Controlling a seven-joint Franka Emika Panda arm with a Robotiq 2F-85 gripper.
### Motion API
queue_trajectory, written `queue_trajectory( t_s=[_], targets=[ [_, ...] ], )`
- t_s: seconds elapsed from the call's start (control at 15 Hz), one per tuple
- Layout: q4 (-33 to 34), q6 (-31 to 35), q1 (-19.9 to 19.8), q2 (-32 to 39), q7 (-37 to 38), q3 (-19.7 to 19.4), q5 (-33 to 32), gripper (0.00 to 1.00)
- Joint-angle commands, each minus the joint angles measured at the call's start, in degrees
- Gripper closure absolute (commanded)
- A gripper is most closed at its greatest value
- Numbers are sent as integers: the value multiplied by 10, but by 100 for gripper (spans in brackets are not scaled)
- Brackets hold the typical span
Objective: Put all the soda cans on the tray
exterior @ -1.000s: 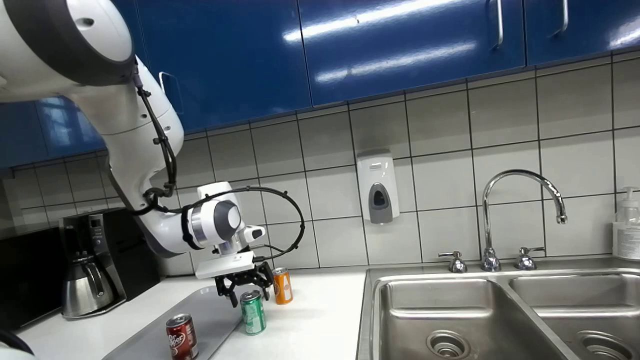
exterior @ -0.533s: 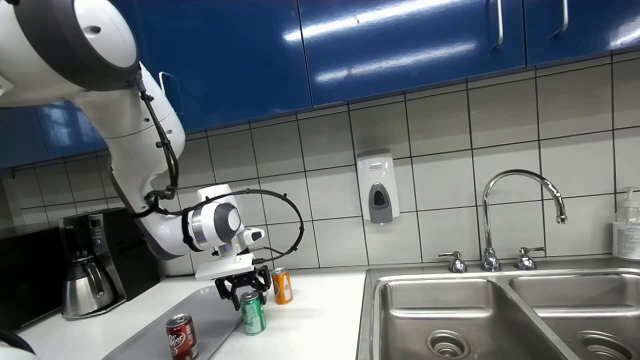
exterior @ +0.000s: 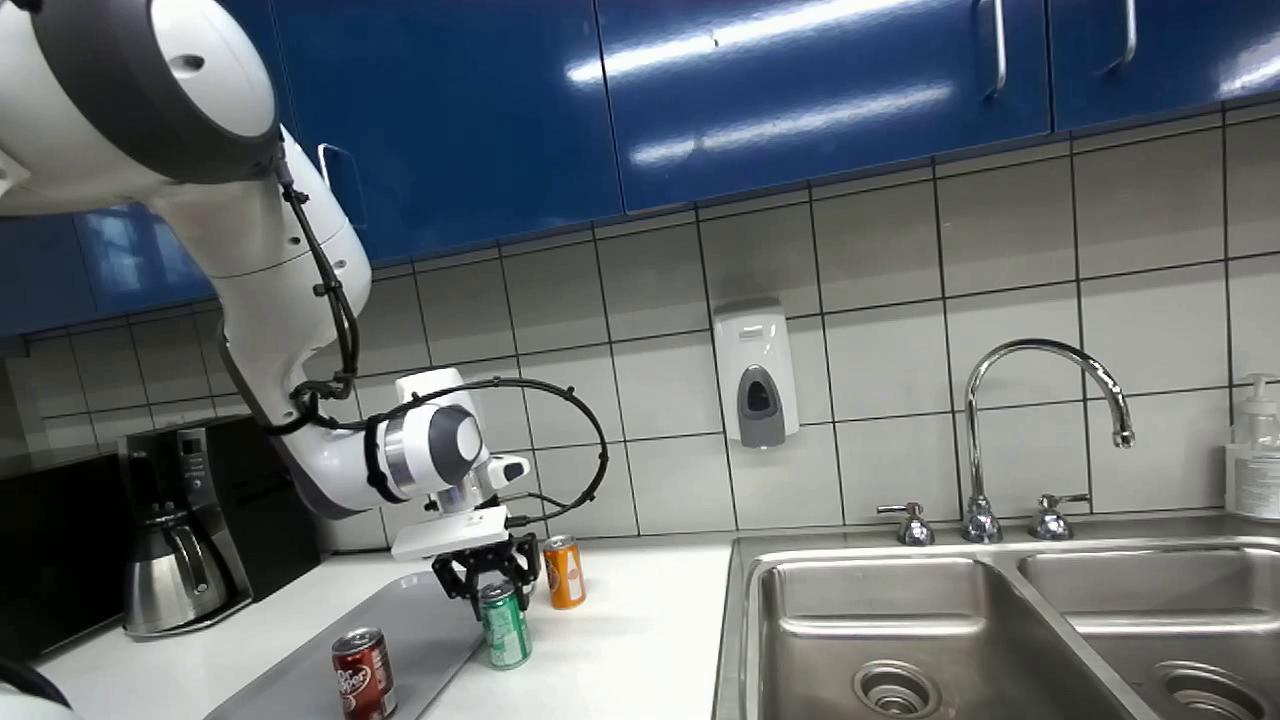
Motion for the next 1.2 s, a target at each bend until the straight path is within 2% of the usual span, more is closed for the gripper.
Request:
queue_trajectory(
  t_s=[0.0,1.13],
  targets=[
    [10,-4,2,1,11,-3,-4,61],
    [-19,-4,15,-69,36,5,-10,61]
  ],
)
